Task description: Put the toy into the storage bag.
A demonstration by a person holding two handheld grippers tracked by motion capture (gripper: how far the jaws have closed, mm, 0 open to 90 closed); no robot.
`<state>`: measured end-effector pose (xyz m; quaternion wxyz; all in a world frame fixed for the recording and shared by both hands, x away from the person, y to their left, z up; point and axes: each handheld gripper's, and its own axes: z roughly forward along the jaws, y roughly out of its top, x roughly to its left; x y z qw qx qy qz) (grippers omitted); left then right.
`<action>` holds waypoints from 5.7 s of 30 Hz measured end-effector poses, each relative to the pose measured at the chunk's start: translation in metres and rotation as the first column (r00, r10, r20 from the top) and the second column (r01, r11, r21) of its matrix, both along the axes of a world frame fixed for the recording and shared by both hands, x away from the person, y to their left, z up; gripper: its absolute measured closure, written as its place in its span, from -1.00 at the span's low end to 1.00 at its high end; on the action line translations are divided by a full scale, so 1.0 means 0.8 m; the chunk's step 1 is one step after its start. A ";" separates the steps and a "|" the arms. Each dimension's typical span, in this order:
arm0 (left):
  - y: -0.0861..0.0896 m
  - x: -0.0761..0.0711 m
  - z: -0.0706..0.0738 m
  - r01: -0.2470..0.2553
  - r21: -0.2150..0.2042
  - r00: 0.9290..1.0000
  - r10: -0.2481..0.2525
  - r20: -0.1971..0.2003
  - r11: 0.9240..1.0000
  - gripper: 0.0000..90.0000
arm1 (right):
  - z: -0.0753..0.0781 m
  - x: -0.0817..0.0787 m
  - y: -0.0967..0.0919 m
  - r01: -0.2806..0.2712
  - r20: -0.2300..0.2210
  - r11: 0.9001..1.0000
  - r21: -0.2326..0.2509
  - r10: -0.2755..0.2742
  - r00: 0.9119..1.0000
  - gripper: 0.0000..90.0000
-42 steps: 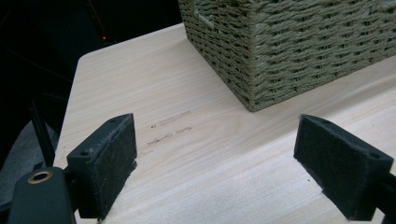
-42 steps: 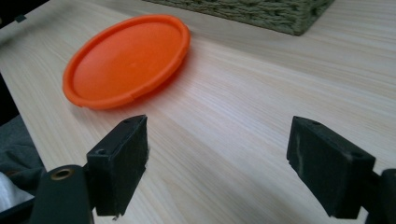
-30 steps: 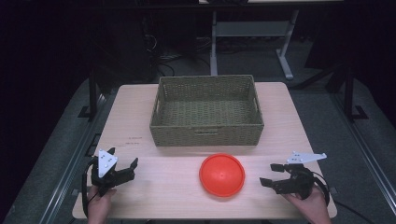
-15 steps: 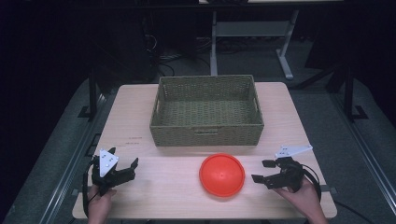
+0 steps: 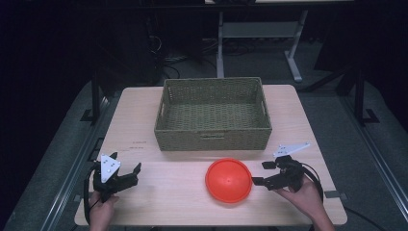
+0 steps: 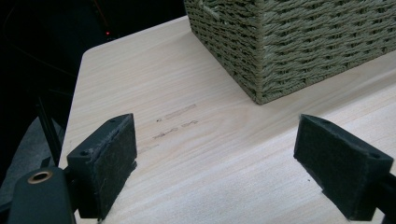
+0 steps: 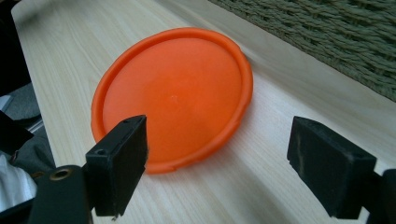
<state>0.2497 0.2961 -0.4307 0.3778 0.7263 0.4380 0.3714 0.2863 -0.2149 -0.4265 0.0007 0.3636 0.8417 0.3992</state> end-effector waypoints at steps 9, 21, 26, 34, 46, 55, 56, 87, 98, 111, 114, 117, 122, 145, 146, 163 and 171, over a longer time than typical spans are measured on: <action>-0.002 0.001 0.000 -0.001 0.003 1.000 0.001 -0.008 1.000 -0.72 | 0.000 0.016 0.027 -0.011 -0.052 0.998 -0.062 0.008 0.999 -0.51; -0.006 0.002 -0.001 0.006 0.020 1.000 -0.006 -0.011 1.000 -0.72 | -0.017 0.040 0.037 -0.008 -0.119 0.997 -0.075 -0.001 0.993 -0.36; -0.007 0.002 -0.002 0.010 0.026 1.000 -0.010 -0.012 1.000 -0.72 | -0.020 0.043 0.041 -0.017 -0.139 0.997 -0.073 0.006 0.990 -0.22; -0.008 0.002 -0.002 0.010 0.034 1.000 -0.010 -0.019 0.999 -0.72 | -0.031 0.050 0.044 -0.028 -0.174 0.994 -0.101 0.010 0.985 -0.10; -0.007 0.001 0.000 0.007 0.035 1.000 -0.007 -0.005 0.999 -0.72 | -0.037 0.050 0.049 -0.030 -0.187 0.996 -0.090 0.013 0.982 0.15; -0.003 0.000 0.001 0.000 0.044 1.000 -0.001 0.004 0.999 -0.72 | -0.037 0.051 0.048 -0.001 -0.181 0.995 -0.100 -0.017 0.983 0.43; -0.003 0.000 0.001 0.000 0.044 1.000 -0.001 0.004 0.999 -0.72 | -0.036 0.050 0.048 0.004 -0.173 0.995 -0.103 -0.022 0.985 0.48; -0.007 -0.001 0.000 0.015 0.050 1.000 -0.015 0.004 0.999 -0.72 | 0.071 0.018 0.056 0.008 -0.019 0.999 -0.054 -0.009 1.000 0.84; -0.007 -0.002 -0.001 0.019 0.059 1.000 -0.019 -0.005 0.998 -0.72 | 0.106 0.022 0.053 0.008 0.009 0.996 -0.091 -0.007 1.000 0.84; -0.009 -0.003 -0.002 0.021 0.058 1.000 -0.021 0.002 0.998 -0.72 | 0.145 0.036 0.048 0.026 0.040 0.994 -0.111 -0.022 0.999 0.84; -0.009 -0.003 -0.001 0.023 0.063 1.000 -0.023 0.001 0.998 -0.72 | 0.155 0.039 0.049 0.027 0.051 0.993 -0.115 -0.021 0.998 0.83; -0.009 -0.003 -0.001 0.022 0.062 1.000 -0.022 0.001 0.998 -0.72 | 0.167 0.044 0.050 0.030 0.060 0.993 -0.116 -0.023 0.998 0.83; -0.009 -0.003 -0.001 0.023 0.065 1.000 -0.023 0.002 0.998 -0.72 | 0.182 0.050 0.053 0.029 0.082 0.993 -0.117 -0.019 0.996 0.83; -0.008 -0.003 -0.001 0.024 0.069 1.000 -0.024 0.000 0.997 -0.72 | 0.224 0.083 0.063 0.057 0.110 0.990 -0.127 -0.043 0.993 0.83; -0.008 -0.003 -0.001 0.024 0.069 1.000 -0.024 0.000 0.997 -0.72 | 0.224 0.083 0.063 0.057 0.110 0.990 -0.127 -0.043 0.993 0.83; -0.007 -0.002 -0.001 0.025 0.073 1.000 -0.025 -0.006 0.997 -0.72 | 0.248 0.109 0.074 0.072 0.122 0.988 -0.134 -0.056 0.991 0.83; -0.009 -0.002 -0.002 0.032 0.072 0.999 -0.031 -0.007 0.997 -0.72 | 0.253 0.120 0.078 0.082 0.123 0.986 -0.144 -0.065 0.990 0.83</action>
